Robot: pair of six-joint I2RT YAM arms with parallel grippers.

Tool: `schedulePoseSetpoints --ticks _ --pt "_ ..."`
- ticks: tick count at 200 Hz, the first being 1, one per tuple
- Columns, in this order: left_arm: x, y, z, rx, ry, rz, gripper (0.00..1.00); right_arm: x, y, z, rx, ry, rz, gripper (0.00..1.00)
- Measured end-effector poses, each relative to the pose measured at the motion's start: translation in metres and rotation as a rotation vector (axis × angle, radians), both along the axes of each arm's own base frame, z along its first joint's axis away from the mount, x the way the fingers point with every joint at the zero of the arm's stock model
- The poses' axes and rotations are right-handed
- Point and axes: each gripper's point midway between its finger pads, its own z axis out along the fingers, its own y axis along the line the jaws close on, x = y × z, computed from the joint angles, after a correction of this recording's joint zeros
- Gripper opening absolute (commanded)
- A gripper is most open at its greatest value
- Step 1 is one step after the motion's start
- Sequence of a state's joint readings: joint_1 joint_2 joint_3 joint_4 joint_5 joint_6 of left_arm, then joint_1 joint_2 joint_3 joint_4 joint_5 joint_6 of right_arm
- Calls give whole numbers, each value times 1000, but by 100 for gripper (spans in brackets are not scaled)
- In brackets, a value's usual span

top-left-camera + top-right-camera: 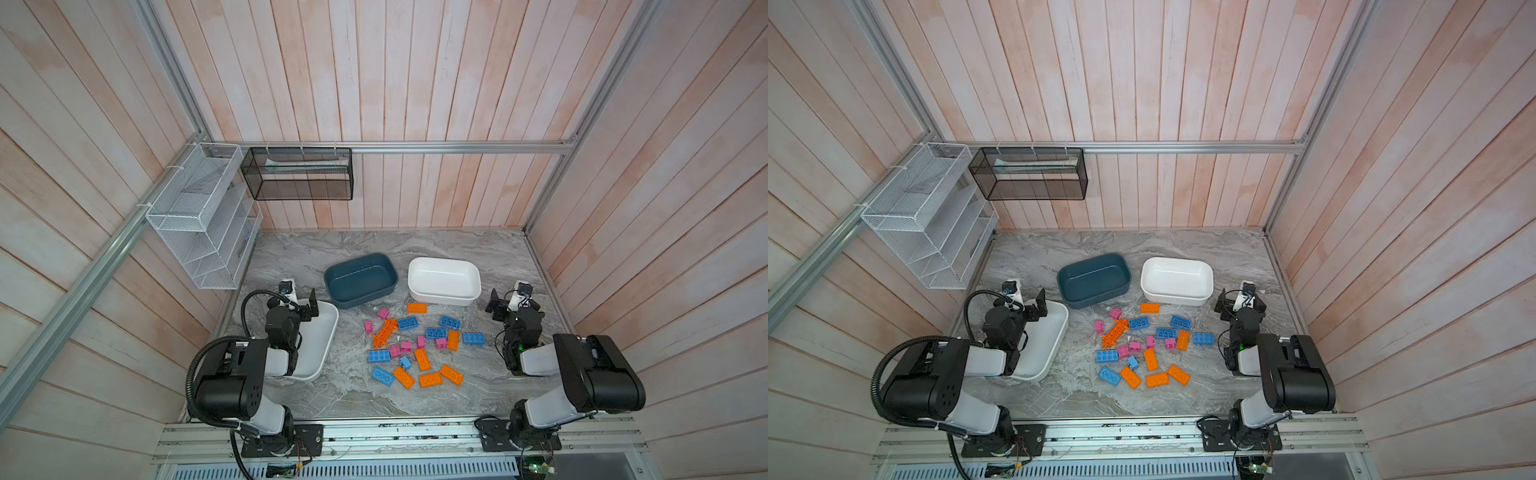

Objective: Sort the legos into containers by color

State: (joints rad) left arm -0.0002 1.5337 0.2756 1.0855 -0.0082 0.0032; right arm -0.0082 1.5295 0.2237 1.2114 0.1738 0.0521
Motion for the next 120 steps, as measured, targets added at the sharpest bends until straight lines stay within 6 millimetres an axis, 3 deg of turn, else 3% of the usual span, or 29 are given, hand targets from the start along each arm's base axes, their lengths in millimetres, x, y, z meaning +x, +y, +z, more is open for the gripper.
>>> schedulePoseSetpoints --ticks 120 --pt "0 3 0 -5 0 6 100 0 0 0 0 0 0 98"
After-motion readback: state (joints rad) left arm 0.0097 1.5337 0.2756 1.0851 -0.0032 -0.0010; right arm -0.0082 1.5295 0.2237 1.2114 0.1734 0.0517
